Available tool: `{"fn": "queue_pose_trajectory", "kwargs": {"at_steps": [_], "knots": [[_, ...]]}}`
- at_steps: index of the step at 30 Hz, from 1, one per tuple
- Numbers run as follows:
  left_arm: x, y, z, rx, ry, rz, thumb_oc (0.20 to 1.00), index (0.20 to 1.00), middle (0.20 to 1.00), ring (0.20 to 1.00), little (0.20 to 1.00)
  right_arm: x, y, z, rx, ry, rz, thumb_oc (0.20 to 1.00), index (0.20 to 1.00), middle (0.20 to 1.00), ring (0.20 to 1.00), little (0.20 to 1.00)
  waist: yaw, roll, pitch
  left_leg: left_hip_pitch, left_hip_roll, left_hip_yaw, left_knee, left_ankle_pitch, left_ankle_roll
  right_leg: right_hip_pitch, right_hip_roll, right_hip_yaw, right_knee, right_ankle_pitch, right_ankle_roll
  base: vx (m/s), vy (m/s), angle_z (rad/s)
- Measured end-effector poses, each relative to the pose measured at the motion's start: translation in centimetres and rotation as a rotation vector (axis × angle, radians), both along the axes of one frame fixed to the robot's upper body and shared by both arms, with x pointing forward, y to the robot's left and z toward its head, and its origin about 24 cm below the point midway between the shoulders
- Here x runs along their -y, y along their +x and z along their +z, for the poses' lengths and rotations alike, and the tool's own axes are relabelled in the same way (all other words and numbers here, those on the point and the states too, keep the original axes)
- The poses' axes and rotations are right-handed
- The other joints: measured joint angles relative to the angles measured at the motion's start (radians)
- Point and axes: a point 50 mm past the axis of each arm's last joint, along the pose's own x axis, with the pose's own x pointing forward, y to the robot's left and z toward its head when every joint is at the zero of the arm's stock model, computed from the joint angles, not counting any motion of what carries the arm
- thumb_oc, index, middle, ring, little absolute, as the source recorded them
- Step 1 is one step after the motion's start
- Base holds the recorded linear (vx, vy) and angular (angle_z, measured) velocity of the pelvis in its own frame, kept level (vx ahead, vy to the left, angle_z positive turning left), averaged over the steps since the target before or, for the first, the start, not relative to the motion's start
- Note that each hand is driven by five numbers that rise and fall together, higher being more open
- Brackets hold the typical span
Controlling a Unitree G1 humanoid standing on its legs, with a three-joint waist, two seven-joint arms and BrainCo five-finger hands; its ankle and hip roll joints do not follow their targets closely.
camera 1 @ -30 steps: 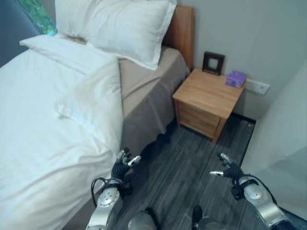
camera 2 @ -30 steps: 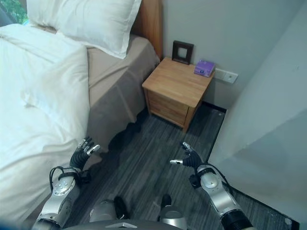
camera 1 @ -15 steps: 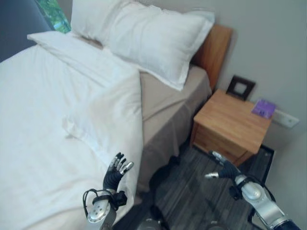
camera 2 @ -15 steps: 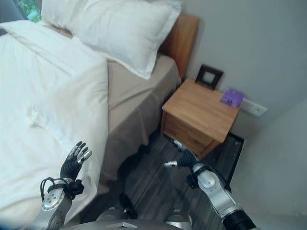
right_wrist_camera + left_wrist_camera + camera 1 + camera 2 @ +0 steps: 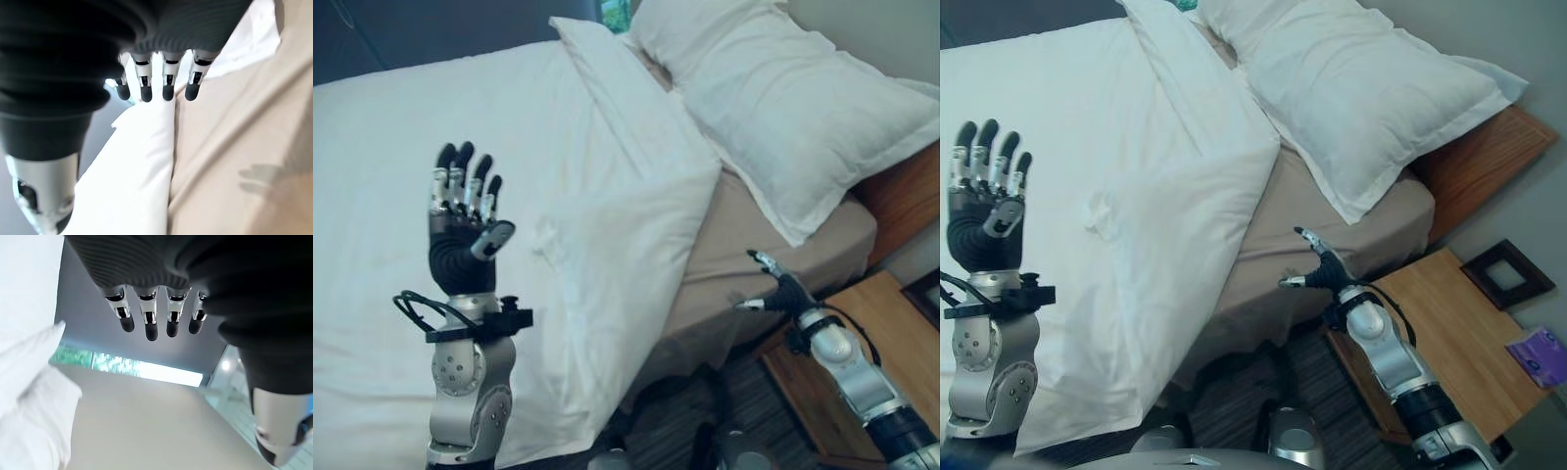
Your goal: Making the bed.
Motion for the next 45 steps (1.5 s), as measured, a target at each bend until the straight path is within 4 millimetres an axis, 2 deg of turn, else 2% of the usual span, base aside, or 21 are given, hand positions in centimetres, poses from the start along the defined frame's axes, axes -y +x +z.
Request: {"fn": "queue_pose_trajectory", "kwargs": {"at_steps": [3,4,6,7,9,11,13,18,23,24,25,26,27,28,29,30,31,34,36,38,45], "knots": [[-1.0,1.4,-0.7,-0.034,-0.045,0.059,1.000,1.000,1.000,1.000,1.000,0.3,0.8,0.9,0.029,-0.019,-0.013,1.000,1.000,1.000,1.000,1.000,-0.003,-0.008,-0.033,-0.004,-0.009,-0.102,0.003,0.025,0.036,-0.004,0.001,0.104,0.055,-0.016,0.010,0.16,-0.097,0.98],[-2.0,0.9,-0.9,-0.044,-0.047,0.115,1.000,1.000,1.000,1.000,1.000,-0.6,1.6,1.7,0.056,-0.010,0.009,1.000,1.000,1.000,1.000,1.000,0.006,-0.011,-0.053,-0.007,-0.012,-0.117,-0.004,0.025,0.036,-0.010,-0.020,0.112,0.024,-0.048,0.033,0.11,-0.108,0.49],[-4.2,0.5,-1.7,-0.084,-0.050,0.222,1.000,1.000,1.000,1.000,1.000,-2.0,2.9,3.9,0.134,-0.020,0.067,1.000,1.000,1.000,1.000,1.000,0.010,-0.047,-0.090,-0.019,-0.060,-0.145,-0.029,0.027,0.015,0.039,-0.054,0.136,-0.136,-0.017,0.075,0.11,-0.101,0.59],[-4.7,0.4,-2.3,-0.113,-0.062,0.251,1.000,1.000,1.000,1.000,1.000,-2.1,3.3,4.6,0.155,-0.022,0.066,1.000,1.000,1.000,1.000,1.000,0.017,-0.037,-0.093,-0.022,-0.058,-0.152,-0.036,0.037,0.010,0.056,-0.049,0.124,-0.171,0.011,0.072,0.09,-0.096,0.57],[-6.1,0.1,-4.0,-0.198,-0.054,0.313,1.000,1.000,1.000,1.000,1.000,-2.3,4.2,6.5,0.214,-0.038,0.073,1.000,1.000,1.000,1.000,1.000,0.044,-0.019,-0.101,-0.009,-0.061,-0.153,-0.067,0.049,0.005,0.107,-0.039,0.112,-0.275,0.057,0.078,0.08,-0.091,0.20],[-7.7,-1.1,-8.2,-0.405,-0.042,0.382,1.000,1.000,1.000,1.000,1.000,-3.2,5.3,9.2,0.301,-0.052,0.094,1.000,1.000,1.000,1.000,1.000,0.061,0.002,-0.108,-0.003,-0.063,-0.163,-0.087,0.055,0.001,0.126,-0.040,0.100,-0.306,0.065,0.078,0.10,-0.119,0.12],[-8.4,-1.9,-10.7,-0.525,-0.055,0.413,1.000,1.000,1.000,1.000,1.000,-4.3,6.1,9.6,0.315,-0.048,0.097,1.000,1.000,1.000,1.000,1.000,0.066,0.002,-0.110,-0.004,-0.064,-0.164,-0.087,0.057,-0.003,0.126,-0.039,0.097,-0.306,0.066,0.078,0.07,-0.081,0.03],[-7.4,-2.8,-16.1,-0.787,-0.075,0.356,1.000,1.000,1.000,1.000,1.000,-6.0,6.9,8.2,0.244,-0.095,0.140,1.000,1.000,1.000,1.000,1.000,0.092,-0.003,-0.110,-0.029,-0.067,-0.168,-0.087,0.059,-0.004,0.102,-0.036,0.091,-0.304,0.067,0.077,0.07,-0.096,0.02],[-7.7,-2.5,-16.3,-0.793,-0.067,0.336,1.000,1.000,1.000,1.000,1.000,-6.0,8.3,9.5,0.269,-0.168,0.129,1.000,1.000,1.000,1.000,1.000,0.104,-0.006,-0.103,-0.098,-0.063,-0.174,-0.072,0.068,-0.012,0.041,-0.033,0.092,-0.307,0.075,0.075,-0.11,0.003,0.07],[-7.4,-1.6,-16.2,-0.777,-0.069,0.318,1.000,1.000,1.000,1.000,1.000,-5.1,8.4,10.2,0.286,-0.207,0.110,1.000,1.000,1.000,1.000,1.000,0.098,-0.008,-0.092,-0.137,-0.080,-0.184,-0.099,0.117,-0.053,0.030,-0.054,0.036,-0.301,0.085,0.071,-0.13,0.052,1.31],[-6.5,0.0,-16.7,-0.787,-0.099,0.270,1.000,1.000,1.000,1.000,1.000,-3.4,8.2,10.4,0.287,-0.294,0.093,1.000,1.000,1.000,1.000,1.000,0.052,-0.020,-0.086,-0.199,-0.102,-0.188,-0.101,0.182,-0.077,0.028,-0.104,-0.058,-0.301,0.088,0.063,0.05,-0.002,2.03],[-6.0,0.6,-16.8,-0.786,-0.112,0.234,1.000,1.000,1.000,1.000,1.000,-2.1,8.3,11.0,0.293,-0.363,0.076,1.000,1.000,1.000,1.000,1.000,0.034,-0.037,-0.082,-0.224,-0.075,0.122,-0.075,0.142,-0.024,0.016,-0.143,-0.120,-0.301,0.087,0.062,0.14,0.013,1.93],[-6.1,0.0,-17.3,-0.801,-0.136,0.238,1.000,1.000,1.000,1.000,1.000,-1.9,8.4,10.9,0.290,-0.356,0.060,1.000,1.000,1.000,1.000,1.000,0.027,-0.043,-0.079,-0.207,-0.021,0.312,-0.030,0.117,-0.033,0.019,-0.158,-0.138,-0.301,0.086,0.062,0.12,0.025,1.09],[-5.3,-0.5,-18.5,-0.843,-0.154,0.235,1.000,1.000,1.000,1.000,1.000,-2.8,8.5,10.1,0.268,-0.334,0.073,1.000,1.000,1.000,1.000,1.000,-0.004,-0.031,-0.082,-0.191,0.010,0.346,-0.002,0.112,-0.040,0.027,-0.144,-0.137,-0.301,0.085,0.067,0.10,0.056,0.62],[-2.7,1.0,-19.9,-0.944,-0.071,0.141,1.000,1.000,1.000,1.000,1.000,-4.2,9.1,10.1,0.270,-0.275,0.065,1.000,1.000,1.000,1.000,1.000,-0.026,0.049,-0.078,-0.136,0.038,0.298,-0.033,0.148,-0.012,0.040,-0.128,-0.148,-0.301,0.089,0.077,0.11,0.050,0.48],[-1.7,2.0,-19.5,-0.930,-0.045,0.099,1.000,1.000,1.000,1.000,1.000,-4.9,9.3,10.2,0.276,-0.258,0.075,1.000,1.000,1.000,1.000,1.000,-0.024,0.071,-0.073,-0.126,0.034,0.287,-0.078,0.128,-0.019,0.032,-0.119,-0.148,-0.301,0.095,0.088,0.09,0.053,0.29],[-1.7,3.4,-17.9,-0.871,-0.022,0.083,1.000,1.000,1.000,1.000,1.000,-6.1,9.2,9.9,0.273,-0.250,0.106,1.000,1.000,1.000,1.000,1.000,-0.023,0.050,-0.056,-0.130,0.010,0.279,-0.090,0.143,0.001,0.020,-0.140,-0.145,-0.301,0.108,0.091,0.05,0.037,-0.07],[-4.9,5.0,-14.4,-0.765,0.014,0.162,1.000,1.000,1.000,1.000,1.000,-8.9,9.1,9.3,0.270,-0.324,0.210,1.000,1.000,1.000,1.000,1.000,-0.024,0.027,-0.036,-0.132,-0.017,0.281,-0.090,0.136,0.033,-0.002,-0.170,-0.131,-0.289,0.134,0.077,-0.06,0.039,-0.03],[-7.0,5.1,-12.9,-0.721,0.032,0.227,1.000,1.000,1.000,1.000,1.000,-9.6,9.7,10.6,0.306,-0.333,0.210,1.000,1.000,1.000,1.000,1.000,-0.018,0.025,-0.036,-0.171,-0.032,0.274,-0.090,0.132,0.038,-0.029,-0.180,-0.114,-0.305,0.123,0.094,-0.11,0.019,0.07],[-8.2,5.0,-12.7,-0.732,0.039,0.269,1.000,1.000,1.000,1.000,1.000,-10.5,10.5,13.1,0.373,-0.357,0.197,1.000,1.000,1.000,1.000,1.000,-0.015,0.043,-0.022,-0.235,-0.033,0.272,-0.090,0.143,0.045,-0.090,-0.181,-0.101,-0.303,0.135,0.134,-0.11,0.013,0.07],[-7.2,5.4,-13.9,-0.785,0.054,0.242,1.000,1.000,1.000,1.000,1.000,-10.7,11.0,15.6,0.451,-0.389,0.161,1.000,1.000,1.000,1.000,1.000,-0.024,0.084,0.011,-0.291,-0.016,0.271,-0.090,0.162,0.049,-0.145,-0.161,-0.098,-0.301,0.144,0.132,-0.05,-0.018,-0.02]]}}
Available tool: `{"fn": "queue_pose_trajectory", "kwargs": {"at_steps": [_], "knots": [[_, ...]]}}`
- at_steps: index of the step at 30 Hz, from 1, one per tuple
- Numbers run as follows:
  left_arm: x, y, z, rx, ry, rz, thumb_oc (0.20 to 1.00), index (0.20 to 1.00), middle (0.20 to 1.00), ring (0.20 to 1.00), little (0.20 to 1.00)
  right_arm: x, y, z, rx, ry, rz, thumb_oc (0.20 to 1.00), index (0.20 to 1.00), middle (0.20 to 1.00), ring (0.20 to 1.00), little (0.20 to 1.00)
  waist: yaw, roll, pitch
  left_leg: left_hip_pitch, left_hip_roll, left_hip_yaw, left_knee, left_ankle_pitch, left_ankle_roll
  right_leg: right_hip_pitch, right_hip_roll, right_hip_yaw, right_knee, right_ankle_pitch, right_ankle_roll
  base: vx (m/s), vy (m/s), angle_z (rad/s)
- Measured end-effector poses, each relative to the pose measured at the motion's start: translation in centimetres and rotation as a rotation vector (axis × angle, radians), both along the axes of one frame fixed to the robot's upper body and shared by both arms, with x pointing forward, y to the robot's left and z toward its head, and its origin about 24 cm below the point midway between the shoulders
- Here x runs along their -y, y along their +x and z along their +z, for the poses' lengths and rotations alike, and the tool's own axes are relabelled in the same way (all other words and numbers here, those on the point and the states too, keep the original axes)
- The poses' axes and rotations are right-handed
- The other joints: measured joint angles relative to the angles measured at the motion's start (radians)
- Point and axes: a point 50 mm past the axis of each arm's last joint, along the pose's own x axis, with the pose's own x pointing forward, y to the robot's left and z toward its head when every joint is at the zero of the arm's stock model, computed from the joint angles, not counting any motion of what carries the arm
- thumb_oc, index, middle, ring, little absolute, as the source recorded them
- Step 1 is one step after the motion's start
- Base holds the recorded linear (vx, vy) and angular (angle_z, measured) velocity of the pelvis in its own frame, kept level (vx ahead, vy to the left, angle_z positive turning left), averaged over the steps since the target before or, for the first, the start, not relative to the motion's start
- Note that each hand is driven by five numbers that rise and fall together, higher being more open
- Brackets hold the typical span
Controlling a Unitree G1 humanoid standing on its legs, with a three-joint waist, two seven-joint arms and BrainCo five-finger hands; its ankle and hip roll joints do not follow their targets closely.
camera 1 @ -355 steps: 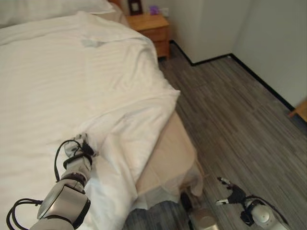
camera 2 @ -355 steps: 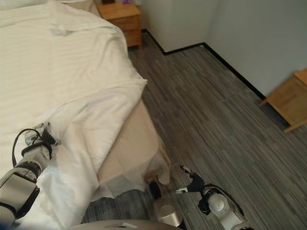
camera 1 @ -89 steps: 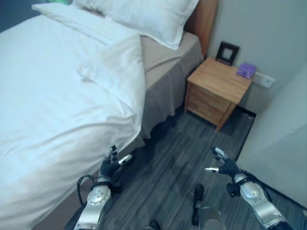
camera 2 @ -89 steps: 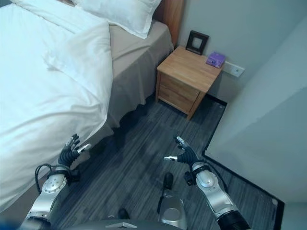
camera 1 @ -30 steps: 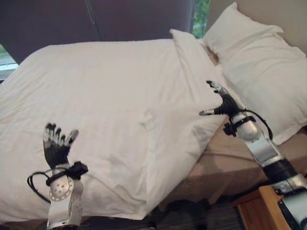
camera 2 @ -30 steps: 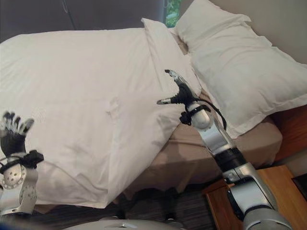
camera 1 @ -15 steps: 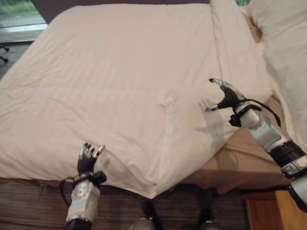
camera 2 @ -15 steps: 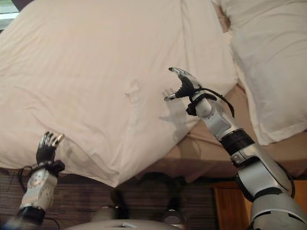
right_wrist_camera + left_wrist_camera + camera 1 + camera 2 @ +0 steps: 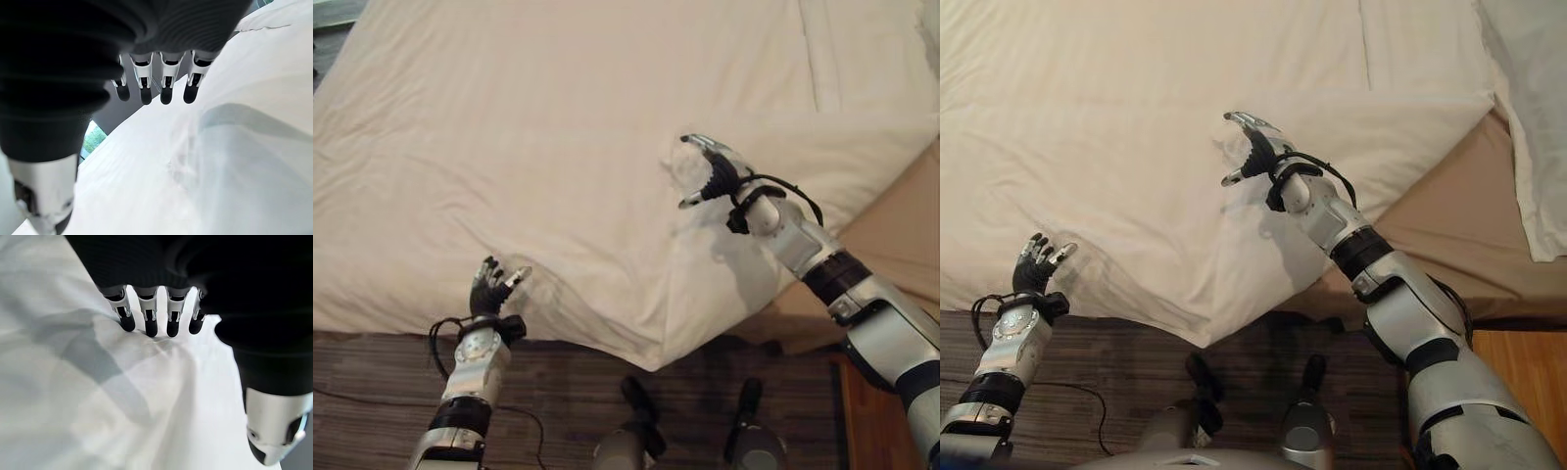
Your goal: Making the bed.
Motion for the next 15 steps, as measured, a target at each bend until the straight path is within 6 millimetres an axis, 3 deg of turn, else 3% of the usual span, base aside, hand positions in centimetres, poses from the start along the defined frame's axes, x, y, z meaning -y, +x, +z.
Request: {"fn": "queue_pose_trajectory", "kwargs": {"at_steps": [3,6,11,15], "knots": [[-0.2,0.3,0.3,0.008,0.004,0.005,1.000,1.000,1.000,1.000,1.000,0.0,0.1,2.6,0.100,-0.019,-0.016,1.000,1.000,1.000,1.000,1.000,-0.002,0.011,0.005,-0.012,0.001,0.003,0.000,0.000,0.000,-0.015,0.000,0.005,0.000,0.002,-0.002,-0.05,-0.012,-0.05],[-0.3,0.3,0.6,0.023,0.018,0.005,1.000,1.000,1.000,1.000,1.000,-1.1,-0.3,7.3,0.311,-0.078,-0.022,1.000,1.000,1.000,1.000,1.000,-0.001,0.026,0.006,-0.048,0.004,0.011,0.000,0.005,0.006,-0.062,0.001,0.019,0.000,0.006,-0.008,-0.04,-0.029,-0.10],[-0.6,0.1,0.7,0.040,0.026,0.021,1.000,1.000,1.000,1.000,1.000,-0.8,-0.3,8.0,0.416,-0.092,-0.073,1.000,1.000,1.000,1.000,1.000,0.003,0.030,0.004,-0.071,0.008,0.030,0.000,0.005,0.007,-0.099,0.002,0.041,0.000,0.008,-0.010,-0.01,-0.050,-0.10],[-0.9,-0.1,0.8,0.056,0.031,0.047,1.000,1.000,1.000,1.000,1.000,-0.7,-0.2,7.2,0.423,-0.130,-0.085,1.000,1.000,1.000,1.000,1.000,0.005,0.032,0.003,-0.088,0.011,0.033,0.000,0.009,0.012,-0.122,0.007,0.051,0.001,0.011,-0.015,-0.02,-0.062,-0.08]]}}
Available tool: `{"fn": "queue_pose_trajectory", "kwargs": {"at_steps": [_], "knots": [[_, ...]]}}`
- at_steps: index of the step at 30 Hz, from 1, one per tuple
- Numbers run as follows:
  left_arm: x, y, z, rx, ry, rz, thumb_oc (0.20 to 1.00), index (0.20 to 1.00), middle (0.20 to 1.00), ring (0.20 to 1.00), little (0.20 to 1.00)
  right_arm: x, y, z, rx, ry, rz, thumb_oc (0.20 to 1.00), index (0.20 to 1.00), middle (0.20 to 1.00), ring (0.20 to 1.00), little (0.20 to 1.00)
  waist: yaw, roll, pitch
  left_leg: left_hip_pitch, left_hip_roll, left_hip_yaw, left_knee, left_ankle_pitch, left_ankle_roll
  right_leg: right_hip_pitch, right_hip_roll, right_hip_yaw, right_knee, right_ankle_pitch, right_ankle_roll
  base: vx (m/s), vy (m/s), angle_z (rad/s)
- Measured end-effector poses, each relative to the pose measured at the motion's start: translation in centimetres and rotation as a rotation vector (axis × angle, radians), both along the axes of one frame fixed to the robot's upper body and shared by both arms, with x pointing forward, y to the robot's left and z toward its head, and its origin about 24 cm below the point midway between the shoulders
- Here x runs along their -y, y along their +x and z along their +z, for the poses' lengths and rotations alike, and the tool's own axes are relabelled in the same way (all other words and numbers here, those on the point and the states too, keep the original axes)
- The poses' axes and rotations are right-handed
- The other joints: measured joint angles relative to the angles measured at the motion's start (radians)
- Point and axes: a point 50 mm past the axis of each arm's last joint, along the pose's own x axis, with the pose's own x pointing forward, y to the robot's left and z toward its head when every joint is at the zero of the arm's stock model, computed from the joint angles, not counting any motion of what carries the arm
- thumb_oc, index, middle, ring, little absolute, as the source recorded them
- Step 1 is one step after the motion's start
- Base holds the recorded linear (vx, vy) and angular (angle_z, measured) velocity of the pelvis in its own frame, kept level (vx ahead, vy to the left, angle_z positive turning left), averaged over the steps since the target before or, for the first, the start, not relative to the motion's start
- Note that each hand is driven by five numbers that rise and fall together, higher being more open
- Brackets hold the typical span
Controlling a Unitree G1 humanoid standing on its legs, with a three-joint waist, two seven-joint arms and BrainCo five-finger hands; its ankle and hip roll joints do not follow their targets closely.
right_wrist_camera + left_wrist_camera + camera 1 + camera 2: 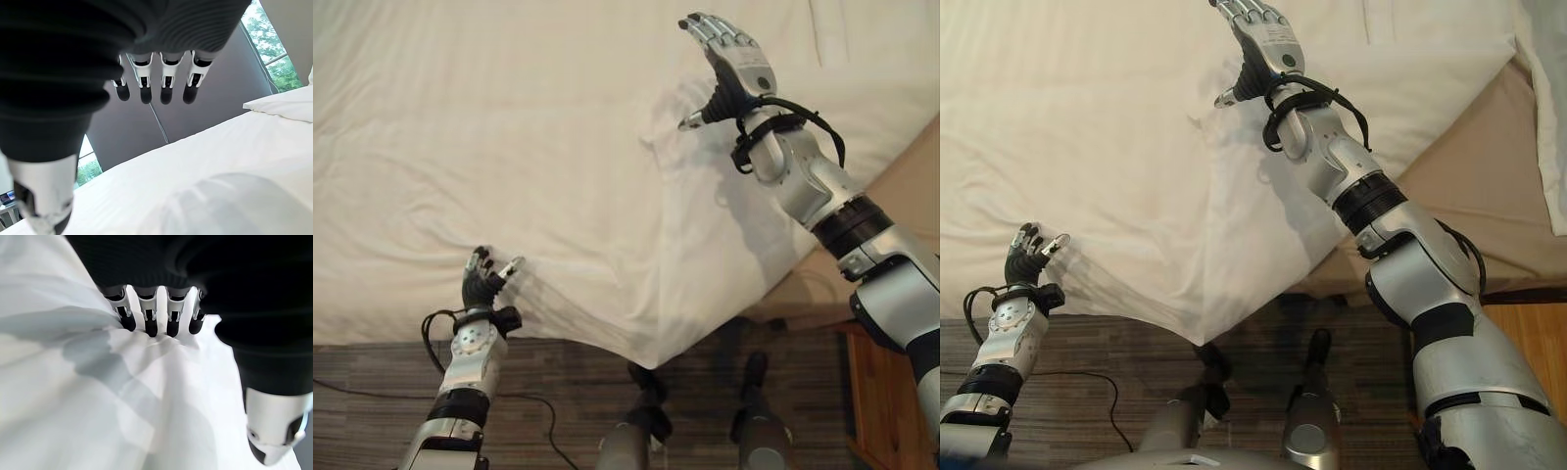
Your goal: Making the bed.
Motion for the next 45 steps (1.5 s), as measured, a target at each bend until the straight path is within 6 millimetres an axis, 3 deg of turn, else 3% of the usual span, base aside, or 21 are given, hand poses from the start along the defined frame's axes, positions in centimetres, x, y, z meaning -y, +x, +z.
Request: {"fn": "queue_pose_trajectory", "kwargs": {"at_steps": [6,7,8,9,12,14,15,17,18,19,20,21,24,26,28,30,33,38,41,44,45], "knots": [[0.3,0.6,1.3,0.070,0.011,-0.012,1.000,1.000,1.000,1.000,1.000,0.7,1.0,-2.3,-0.087,0.008,-0.050,1.000,1.000,1.000,1.000,1.000,0.023,0.020,-0.010,-0.090,0.009,-0.004,0.000,0.017,0.005,-0.091,0.007,0.006,0.000,0.014,-0.009,-0.03,-0.056,-0.01],[0.5,0.4,0.9,0.068,0.016,-0.020,1.000,1.000,1.000,1.000,1.000,0.7,1.3,-3.8,-0.136,0.047,-0.052,0.523,0.523,0.523,0.523,0.523,0.025,0.022,-0.011,-0.104,0.009,-0.004,0.000,0.022,0.012,-0.110,0.006,0.007,0.011,0.014,-0.009,-0.03,-0.083,-0.04],[0.5,0.3,0.8,0.073,0.018,-0.017,1.000,1.000,1.000,1.000,1.000,1.0,1.5,-4.7,-0.167,0.077,-0.065,0.278,0.278,0.278,0.278,0.278,0.022,0.027,-0.015,-0.122,0.011,-0.005,0.000,0.029,0.019,-0.138,0.006,0.015,0.027,0.013,-0.009,-0.02,-0.070,-0.04],[0.3,0.7,1.5,0.097,0.020,-0.007,1.000,1.000,1.000,1.000,1.000,2.0,1.7,-4.5,-0.167,0.092,-0.089,0.200,0.200,0.200,0.200,0.200,0.018,0.030,-0.020,-0.150,0.012,-0.006,0.000,0.030,0.019,-0.163,0.008,0.028,0.015,0.021,-0.010,0.00,0.000,0.00],[0.9,0.9,2.0,0.129,0.003,-0.019,1.000,1.000,1.000,1.000,1.000,6.2,0.4,-1.3,-0.096,0.049,-0.125,0.200,0.200,0.200,0.200,0.200,0.016,0.022,-0.020,-0.159,0.012,-0.005,0.000,0.033,0.015,-0.175,0.008,0.029,0.024,0.023,-0.010,0.00,0.004,-0.02],[0.5,0.0,1.2,0.099,-0.006,0.015,1.000,1.000,1.000,1.000,1.000,5.6,-1.8,-2.6,-0.086,0.023,-0.020,0.200,0.200,0.200,0.200,0.200,-0.015,0.005,-0.015,-0.109,0.009,0.002,0.000,0.032,0.015,-0.140,0.007,0.041,0.035,0.023,-0.010,0.01,0.028,-0.14],[0.4,-0.6,0.2,0.049,-0.016,0.030,1.000,1.000,1.000,1.000,1.000,4.4,-2.2,-5.0,-0.145,0.014,0.029,0.200,0.200,0.200,0.200,0.200,-0.015,-0.002,-0.015,-0.071,0.004,0.006,0.000,0.032,0.015,-0.102,0.006,0.046,0.030,0.022,-0.010,0.04,0.033,-0.24],[-0.5,-1.4,-0.9,-0.017,-0.015,0.066,1.000,1.000,1.000,1.000,1.000,2.2,-1.8,-7.3,-0.207,0.056,0.041,0.200,0.200,0.200,0.200,0.200,-0.047,-0.030,-0.015,0.003,0.002,0.021,-0.001,0.030,0.012,-0.029,0.004,0.063,0.001,0.023,-0.010,0.05,0.046,-0.21],[0.0,-1.2,-1.5,-0.033,-0.044,0.068,1.000,1.000,1.000,1.000,1.000,1.7,-1.7,-8.1,-0.231,0.036,0.047,0.200,0.200,0.200,0.200,0.200,-0.047,-0.027,-0.016,0.019,0.002,0.020,-0.001,0.023,0.001,-0.013,0.006,0.063,0.000,0.022,-0.009,0.02,0.038,-0.08],[-0.1,-1.1,-1.4,-0.029,-0.052,0.072,1.000,1.000,1.000,1.000,1.000,1.9,-1.4,-7.7,-0.218,0.053,0.034,0.200,0.200,0.200,0.200,0.200,-0.047,-0.027,-0.017,0.031,0.006,0.020,0.000,0.017,-0.007,-0.003,0.010,0.063,0.000,0.022,-0.009,0.06,0.037,-0.04],[0.0,-1.2,-1.9,-0.049,-0.067,0.079,1.000,1.000,1.000,1.000,1.000,2.0,-0.5,-9.0,-0.275,0.086,-0.010,0.200,0.200,0.200,0.200,0.200,-0.048,-0.033,-0.017,0.068,0.014,0.021,0.000,0.005,-0.025,0.032,0.018,0.063,0.000,0.022,-0.009,0.02,0.055,0.02],[0.1,-0.8,-1.7,-0.042,-0.073,0.068,1.000,1.000,1.000,1.000,1.000,3.7,0.1,-9.2,-0.303,0.078,-0.067,0.200,0.200,0.200,0.200,0.200,-0.056,-0.053,-0.025,0.081,0.011,0.016,0.000,-0.006,-0.040,0.046,0.012,0.067,0.000,0.019,-0.007,0.02,0.055,0.16],[0.4,-1.0,-1.4,-0.042,-0.050,0.016,1.000,1.000,1.000,1.000,1.000,7.5,-0.5,-4.7,-0.203,0.047,-0.111,0.200,0.200,0.200,0.200,0.200,-0.058,-0.087,-0.030,0.086,-0.012,0.023,0.000,-0.009,-0.047,0.045,-0.009,0.079,-0.001,0.029,0.008,-0.01,0.027,-0.01],[0.2,-2.2,-2.4,-0.083,-0.054,0.027,1.000,1.000,1.000,1.000,1.000,5.8,-1.5,-4.5,-0.185,0.073,-0.039,0.200,0.200,0.200,0.200,0.200,-0.085,-0.108,-0.037,0.134,-0.019,0.027,0.000,-0.012,-0.043,0.087,-0.013,0.089,-0.001,0.033,0.008,-0.01,0.005,-0.20],[0.1,-2.6,-3.2,-0.118,-0.071,0.035,1.000,1.000,1.000,1.000,1.000,4.6,-0.7,-7.9,-0.285,0.143,-0.019,0.200,0.200,0.200,0.200,0.200,-0.097,-0.129,-0.061,0.189,-0.012,0.026,0.000,-0.025,-0.057,0.133,-0.007,0.094,-0.001,0.029,0.010,-0.02,0.025,-0.09],[0.8,-2.3,-3.7,-0.137,-0.089,-0.004,1.000,1.000,1.000,1.000,1.000,7.1,0.5,-10.1,-0.389,0.141,-0.147,0.200,0.200,0.200,0.200,0.200,-0.088,-0.140,-0.075,0.202,-0.015,0.025,0.000,-0.030,-0.063,0.143,-0.010,0.095,-0.001,0.026,0.013,-0.06,0.026,0.03],[0.3,-3.1,-4.0,-0.169,-0.081,-0.008,1.000,1.000,1.000,1.000,1.000,9.1,0.9,-10.5,-0.424,0.153,-0.232,0.200,0.200,0.200,0.200,0.200,-0.095,-0.151,-0.100,0.202,-0.019,0.051,0.000,-0.031,-0.065,0.125,-0.013,0.125,-0.001,0.033,0.014,-0.04,0.003,-0.20],[0.2,-4.5,-5.2,-0.226,-0.090,-0.022,1.000,1.000,1.000,1.000,1.000,9.5,0.3,-10.8,-0.439,0.164,-0.214,0.200,0.200,0.200,0.200,0.200,-0.144,-0.142,-0.139,0.218,-0.016,0.088,0.000,-0.029,-0.062,0.114,-0.007,0.157,-0.001,0.044,0.014,-0.03,-0.026,-0.23],[1.2,-5.1,-6.3,-0.248,-0.126,-0.042,1.000,1.000,1.000,1.000,1.000,10.7,-0.4,-14.3,-0.535,0.231,-0.260,0.200,0.200,0.200,0.200,0.200,-0.153,-0.132,-0.173,0.228,-0.010,0.102,0.000,-0.030,-0.062,0.115,0.001,0.166,-0.001,0.044,0.014,-0.02,-0.045,-0.18],[1.3,-5.3,-6.7,-0.271,-0.128,-0.047,1.000,1.000,1.000,1.000,1.000,13.2,-1.4,-19.0,-0.667,0.340,-0.376,0.200,0.200,0.200,0.200,0.200,-0.152,-0.122,-0.179,0.242,-0.005,0.107,-0.001,-0.030,-0.062,0.127,0.007,0.172,-0.001,0.042,0.013,-0.01,-0.027,-0.06],[1.8,-5.4,-7.1,-0.289,-0.130,-0.060,1.000,1.000,1.000,1.000,1.000,14.6,-2.3,-21.6,-0.755,0.382,-0.462,0.200,0.200,0.200,0.200,0.200,-0.153,-0.111,-0.181,0.246,-0.006,0.108,-0.005,-0.034,-0.069,0.127,0.005,0.173,-0.001,0.038,0.014,-0.01,-0.046,0.03]]}}
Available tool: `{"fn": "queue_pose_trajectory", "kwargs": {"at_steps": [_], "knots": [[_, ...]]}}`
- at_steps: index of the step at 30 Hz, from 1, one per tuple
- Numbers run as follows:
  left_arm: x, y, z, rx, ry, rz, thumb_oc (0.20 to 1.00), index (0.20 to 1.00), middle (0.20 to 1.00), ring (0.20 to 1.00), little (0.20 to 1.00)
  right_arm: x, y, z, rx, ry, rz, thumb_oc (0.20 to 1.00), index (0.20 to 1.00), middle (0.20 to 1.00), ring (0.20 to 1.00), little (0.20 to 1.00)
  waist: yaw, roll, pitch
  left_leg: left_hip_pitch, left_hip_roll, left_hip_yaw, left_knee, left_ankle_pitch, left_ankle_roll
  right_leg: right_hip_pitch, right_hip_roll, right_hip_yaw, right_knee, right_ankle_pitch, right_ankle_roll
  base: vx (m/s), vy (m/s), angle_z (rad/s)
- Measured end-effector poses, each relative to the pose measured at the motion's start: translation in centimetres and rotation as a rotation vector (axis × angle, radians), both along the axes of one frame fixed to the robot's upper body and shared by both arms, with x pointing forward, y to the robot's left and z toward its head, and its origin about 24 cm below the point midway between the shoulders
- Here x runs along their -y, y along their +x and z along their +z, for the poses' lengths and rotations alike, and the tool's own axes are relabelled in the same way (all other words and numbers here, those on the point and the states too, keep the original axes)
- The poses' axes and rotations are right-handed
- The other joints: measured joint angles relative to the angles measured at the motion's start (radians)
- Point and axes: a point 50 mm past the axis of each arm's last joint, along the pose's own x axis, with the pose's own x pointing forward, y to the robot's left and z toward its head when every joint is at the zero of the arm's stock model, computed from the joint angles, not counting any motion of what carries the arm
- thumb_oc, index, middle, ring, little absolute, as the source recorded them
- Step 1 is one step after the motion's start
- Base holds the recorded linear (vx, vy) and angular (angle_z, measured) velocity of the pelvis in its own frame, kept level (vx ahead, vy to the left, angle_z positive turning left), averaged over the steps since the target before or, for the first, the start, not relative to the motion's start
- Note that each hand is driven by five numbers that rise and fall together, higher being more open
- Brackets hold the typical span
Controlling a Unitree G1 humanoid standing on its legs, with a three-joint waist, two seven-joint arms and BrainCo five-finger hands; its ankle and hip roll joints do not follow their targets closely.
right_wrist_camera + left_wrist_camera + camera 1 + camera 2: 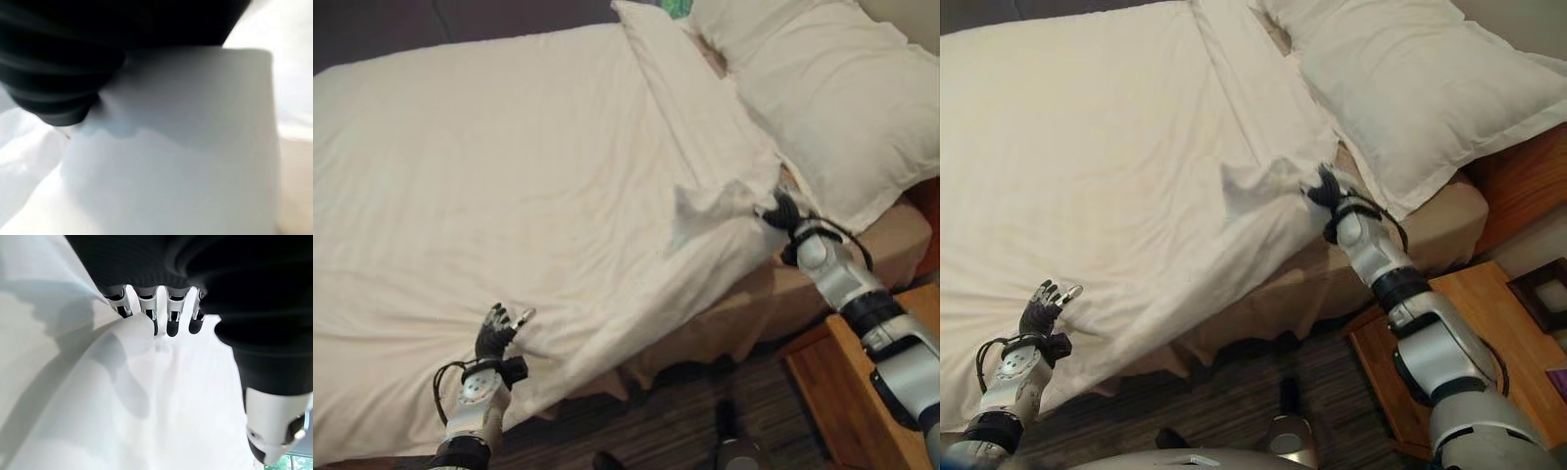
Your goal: Making the bed.
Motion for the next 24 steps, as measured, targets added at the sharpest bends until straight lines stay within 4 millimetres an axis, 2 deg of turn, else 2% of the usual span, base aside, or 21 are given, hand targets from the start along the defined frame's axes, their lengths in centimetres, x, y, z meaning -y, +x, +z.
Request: {"fn": "queue_pose_trajectory", "kwargs": {"at_steps": [1,3,5,9,14,15,16,18,19,21,22,24], "knots": [[0.6,0.1,-0.4,-0.014,-0.003,-0.018,1.000,1.000,1.000,1.000,1.000,1.2,-1.1,-2.0,-0.043,0.048,-0.066,0.200,0.200,0.200,0.200,0.200,0.000,0.009,-0.004,0.001,0.000,-0.001,0.001,0.000,0.000,0.002,-0.001,-0.001,0.000,-0.001,0.001,-0.01,-0.061,-0.01],[1.1,-0.2,-1.2,-0.041,-0.020,-0.014,1.000,1.000,1.000,1.000,1.000,2.0,-2.4,-4.2,-0.112,0.092,-0.128,0.200,0.200,0.200,0.200,0.200,-0.006,0.028,-0.011,0.005,0.001,0.002,-0.002,-0.008,-0.010,0.003,-0.004,0.003,-0.004,-0.013,0.006,-0.01,-0.051,-0.05],[1.9,-0.2,-1.8,-0.059,-0.039,-0.030,1.000,1.000,1.000,1.000,1.000,2.3,-3.0,-5.0,-0.121,0.128,-0.152,0.200,0.200,0.200,0.200,0.200,-0.019,0.046,-0.018,0.006,0.001,0.004,-0.002,-0.011,-0.014,0.000,-0.005,0.006,-0.004,-0.016,0.006,0.01,-0.067,-0.05],[3.4,-0.5,-2.9,-0.103,-0.042,-0.071,1.000,1.000,1.000,1.000,1.000,3.5,-4.5,-6.9,-0.150,0.231,-0.236,0.200,0.200,0.200,0.200,0.200,-0.019,0.064,-0.027,0.015,0.003,0.006,-0.001,-0.011,-0.015,0.008,0.002,0.005,-0.004,-0.020,0.011,0.02,-0.061,0.00],[3.8,-0.4,-3.4,-0.149,-0.009,-0.113,1.000,1.000,1.000,1.000,1.000,4.4,-5.1,-7.3,-0.153,0.284,-0.292,0.200,0.200,0.200,0.200,0.200,-0.022,0.085,-0.024,0.030,-0.002,0.009,0.004,-0.012,-0.012,0.021,0.001,0.005,-0.002,-0.021,0.010,0.00,-0.014,0.00],[3.9,-0.3,-3.6,-0.163,0.000,-0.124,1.000,1.000,1.000,1.000,1.000,4.4,-5.0,-7.2,-0.148,0.291,-0.294,0.526,0.526,0.526,0.526,0.526,-0.026,0.094,-0.022,0.028,-0.005,0.014,0.004,-0.014,-0.012,0.018,-0.002,0.007,-0.001,-0.022,0.011,-0.01,-0.012,-0.06],[3.9,-0.4,-3.7,-0.173,0.001,-0.125,1.000,1.000,1.000,1.000,1.000,4.4,-4.9,-7.1,-0.142,0.304,-0.298,1.000,1.000,1.000,1.000,1.000,-0.030,0.104,-0.022,0.027,-0.007,0.022,0.004,-0.015,-0.010,0.015,-0.004,0.010,0.000,-0.022,0.011,0.00,0.017,-0.05],[4.0,-0.7,-4.2,-0.202,0.002,-0.128,1.000,1.000,1.000,1.000,1.000,4.6,-4.7,-6.6,-0.116,0.324,-0.309,1.000,1.000,1.000,1.000,1.000,-0.051,0.134,-0.017,0.026,-0.015,0.028,0.004,-0.020,-0.012,0.011,-0.010,0.017,-0.004,-0.028,0.020,0.01,0.008,-0.08],[4.5,-1.0,-4.8,-0.232,-0.005,-0.137,1.000,1.000,1.000,1.000,1.000,5.2,-4.4,-5.6,-0.079,0.316,-0.314,1.000,1.000,1.000,1.000,1.000,-0.068,0.168,-0.010,0.023,-0.023,0.035,-0.001,-0.035,-0.015,0.000,-0.018,0.027,-0.004,-0.037,0.032,0.00,-0.026,-0.20],[4.9,-1.2,-5.3,-0.257,-0.016,-0.139,1.000,1.000,1.000,1.000,1.000,6.3,-4.0,-4.3,-0.044,0.282,-0.327,1.000,1.000,1.000,1.000,1.000,-0.078,0.199,0.004,0.016,-0.034,0.056,-0.002,-0.044,-0.014,-0.020,-0.030,0.049,-0.005,-0.031,0.040,-0.01,-0.027,-0.28],[5.2,-1.3,-5.5,-0.265,-0.026,-0.140,1.000,1.000,1.000,1.000,1.000,7.4,-3.8,-3.1,-0.005,0.241,-0.344,1.000,1.000,1.000,1.000,1.000,-0.094,0.232,0.023,0.011,-0.040,0.060,-0.002,-0.049,-0.011,-0.030,-0.036,0.059,-0.004,-0.024,0.038,0.02,-0.056,-0.22],[5.3,-1.5,-5.6,-0.266,-0.031,-0.139,1.000,1.000,1.000,1.000,1.000,8.0,-3.8,-2.4,0.004,0.148,-0.332,1.000,1.000,1.000,1.000,1.000,-0.094,0.247,0.033,0.005,-0.044,0.074,-0.002,-0.051,-0.012,-0.048,-0.035,0.070,-0.004,-0.023,0.038,0.03,-0.072,-0.18]]}}
